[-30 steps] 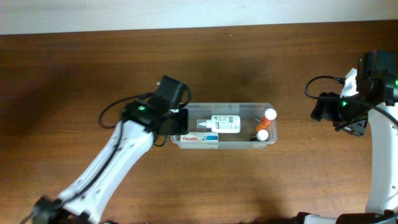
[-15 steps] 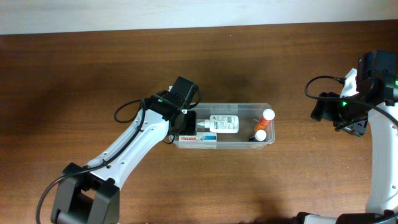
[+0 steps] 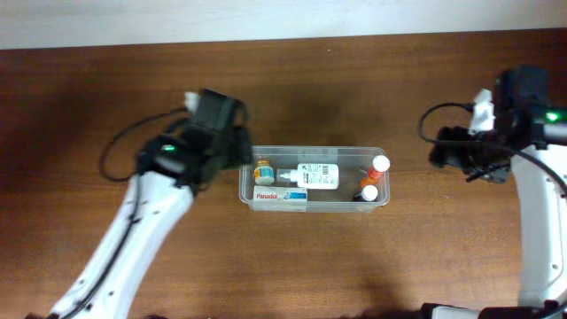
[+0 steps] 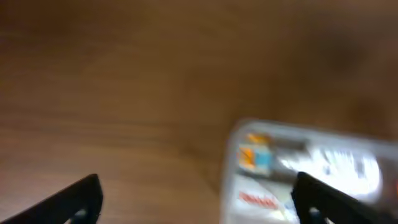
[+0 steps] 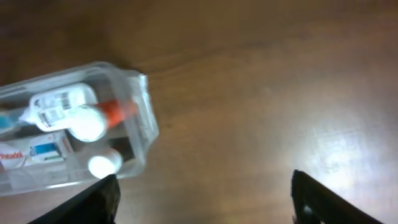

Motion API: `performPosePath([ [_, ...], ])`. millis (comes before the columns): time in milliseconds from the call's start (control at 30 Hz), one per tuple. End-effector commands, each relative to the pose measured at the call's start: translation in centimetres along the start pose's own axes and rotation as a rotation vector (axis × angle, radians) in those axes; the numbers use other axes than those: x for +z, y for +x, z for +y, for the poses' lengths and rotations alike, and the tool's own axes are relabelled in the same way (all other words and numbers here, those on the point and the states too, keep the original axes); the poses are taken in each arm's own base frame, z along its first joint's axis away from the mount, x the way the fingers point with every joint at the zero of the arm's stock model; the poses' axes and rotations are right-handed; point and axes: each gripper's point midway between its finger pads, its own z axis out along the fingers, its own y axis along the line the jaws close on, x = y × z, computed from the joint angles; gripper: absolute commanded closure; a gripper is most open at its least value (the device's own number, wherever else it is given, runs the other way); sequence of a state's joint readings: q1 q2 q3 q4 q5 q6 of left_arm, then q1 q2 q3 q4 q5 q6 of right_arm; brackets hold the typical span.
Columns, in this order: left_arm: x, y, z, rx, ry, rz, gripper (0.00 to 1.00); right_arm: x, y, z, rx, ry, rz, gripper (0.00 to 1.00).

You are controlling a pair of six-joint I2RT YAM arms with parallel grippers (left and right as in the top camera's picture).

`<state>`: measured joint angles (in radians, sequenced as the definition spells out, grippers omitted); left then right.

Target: Pack container

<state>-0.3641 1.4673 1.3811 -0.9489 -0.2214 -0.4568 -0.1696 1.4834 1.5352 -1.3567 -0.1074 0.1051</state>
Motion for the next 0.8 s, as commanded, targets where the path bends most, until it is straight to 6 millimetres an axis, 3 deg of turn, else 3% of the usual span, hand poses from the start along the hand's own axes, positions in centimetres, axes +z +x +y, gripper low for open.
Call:
performPosePath([
  [0,0.2,-2.0,5.0,-0.106,-0.106,-0.035,0.00,0.1,-1.5,2.8,-0.106,-0.039,-0.069,0.15],
  [100,0.5,-2.5,8.0,-0.173,-0.155,-0.035,0.01,-0.1,-3.1,4.0,-0.138,-0.058,-0.138,0.01],
  [200,0.7,-2.3,10.1,-0.224,-0.172,-0.010,0.01,-0.1,-3.4,4.2,-0.141,-0.060,-0.153,0.01],
  [333,0.7,-1.3,9.0,-0.143,-0.018,0.072,0.01,-0.5,-2.4,4.0,-0.138,-0.056,-0.126,0.01],
  [400,0.3,-0.8,9.3,-0.141,-0.030,0.084,0.01,-1.3,-1.9,3.9,-0.139,-0.057,-0.139,0.01],
  [600,-3.5,0.1,9.7,-0.081,-0.045,-0.027,0.01,-4.9,-0.2,3.0,-0.116,-0.037,-0.310,0.01],
  [767,-7.7,3.3,9.1,-0.048,0.025,-0.245,0.01,-6.2,3.9,1.6,-0.120,-0.032,-0.497,0.02],
])
